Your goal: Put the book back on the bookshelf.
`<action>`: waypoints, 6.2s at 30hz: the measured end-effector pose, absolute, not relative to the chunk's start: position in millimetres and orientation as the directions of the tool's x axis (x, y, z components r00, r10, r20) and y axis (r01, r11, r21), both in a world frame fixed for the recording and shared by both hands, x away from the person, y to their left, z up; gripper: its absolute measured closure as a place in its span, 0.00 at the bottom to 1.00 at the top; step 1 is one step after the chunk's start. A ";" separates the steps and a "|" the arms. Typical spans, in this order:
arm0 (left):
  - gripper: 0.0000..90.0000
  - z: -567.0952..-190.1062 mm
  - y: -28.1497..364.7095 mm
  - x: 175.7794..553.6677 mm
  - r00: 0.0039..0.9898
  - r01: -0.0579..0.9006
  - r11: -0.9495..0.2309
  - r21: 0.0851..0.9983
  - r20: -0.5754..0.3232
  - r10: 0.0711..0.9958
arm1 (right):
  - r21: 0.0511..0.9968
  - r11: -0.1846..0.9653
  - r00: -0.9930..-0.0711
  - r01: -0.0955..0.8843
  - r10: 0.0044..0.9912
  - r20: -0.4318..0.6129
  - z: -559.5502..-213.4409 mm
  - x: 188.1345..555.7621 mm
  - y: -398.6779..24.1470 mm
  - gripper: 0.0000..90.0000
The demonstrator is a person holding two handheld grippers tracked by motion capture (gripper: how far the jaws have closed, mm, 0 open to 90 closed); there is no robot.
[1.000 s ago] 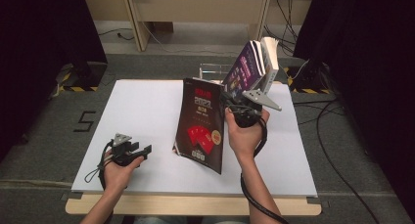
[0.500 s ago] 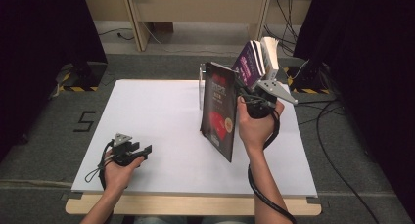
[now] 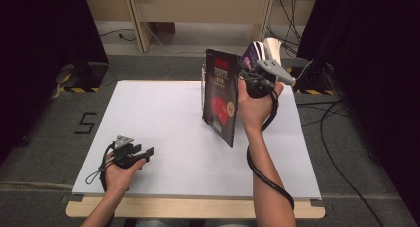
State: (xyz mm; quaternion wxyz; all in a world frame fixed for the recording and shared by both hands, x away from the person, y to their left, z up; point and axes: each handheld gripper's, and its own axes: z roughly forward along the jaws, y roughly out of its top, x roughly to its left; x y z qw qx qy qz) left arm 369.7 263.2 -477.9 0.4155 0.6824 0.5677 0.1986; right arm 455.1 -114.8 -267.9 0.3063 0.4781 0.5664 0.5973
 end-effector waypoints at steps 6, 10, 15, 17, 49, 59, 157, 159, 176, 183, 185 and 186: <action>0.47 -478.4 263.0 370.2 0.276 0.611 -0.009 0.792 -0.202 0.940 | 0.969 -0.179 -0.327 0.171 0.918 0.227 -261.3 479.8 -110.3 0.98; 0.47 -479.5 261.9 370.0 0.280 0.613 -0.012 0.790 -0.203 0.938 | 0.970 -0.177 -0.313 0.169 0.923 0.223 -258.9 494.8 -106.1 0.98; 0.48 -478.7 262.1 370.1 0.283 0.610 -0.010 0.792 -0.207 0.937 | 0.967 -0.198 -0.300 0.160 0.924 0.238 -254.6 511.1 -102.5 0.98; 0.48 -478.7 262.6 370.5 0.281 0.611 -0.008 0.792 -0.207 0.937 | 0.968 -0.201 -0.295 0.153 0.925 0.239 -253.5 516.7 -100.2 0.98; 0.48 -482.2 256.9 368.7 0.298 0.619 -0.020 0.786 -0.211 0.931 | 0.977 -0.098 -0.355 0.190 0.921 0.161 -308.6 458.8 -112.4 0.95; 0.48 -482.9 253.8 368.4 0.302 0.621 -0.019 0.783 -0.217 0.928 | 0.957 -0.087 -0.383 0.276 0.903 0.193 -317.2 444.4 -124.1 0.86; 0.50 -482.6 253.0 368.6 0.324 0.614 -0.036 0.789 -0.209 0.923 | 0.897 0.003 -0.180 0.441 0.980 0.086 -308.5 546.0 -73.3 0.81; 0.50 -482.8 252.3 368.5 0.323 0.613 -0.035 0.789 -0.210 0.923 | 0.894 0.003 -0.175 0.447 0.981 0.084 -308.9 544.6 -75.0 0.79; 0.50 -483.3 251.5 368.5 0.326 0.614 -0.040 0.789 -0.207 0.922 | 0.853 -0.073 -0.164 0.516 0.970 0.182 -310.3 544.5 -85.8 0.97; 0.50 -482.4 253.1 368.5 0.325 0.612 -0.038 0.790 -0.207 0.923 | 0.880 -0.091 -0.191 0.466 0.961 0.201 -308.6 541.7 -75.3 0.97; 0.50 -482.5 253.3 368.5 0.324 0.613 -0.038 0.789 -0.208 0.923 | 0.889 -0.091 -0.198 0.448 0.960 0.198 -307.2 540.8 -72.1 0.97; 0.50 -482.5 253.3 368.4 0.324 0.612 -0.038 0.790 -0.207 0.923 | 0.895 -0.093 -0.201 0.436 0.959 0.198 -306.5 540.4 -70.7 0.97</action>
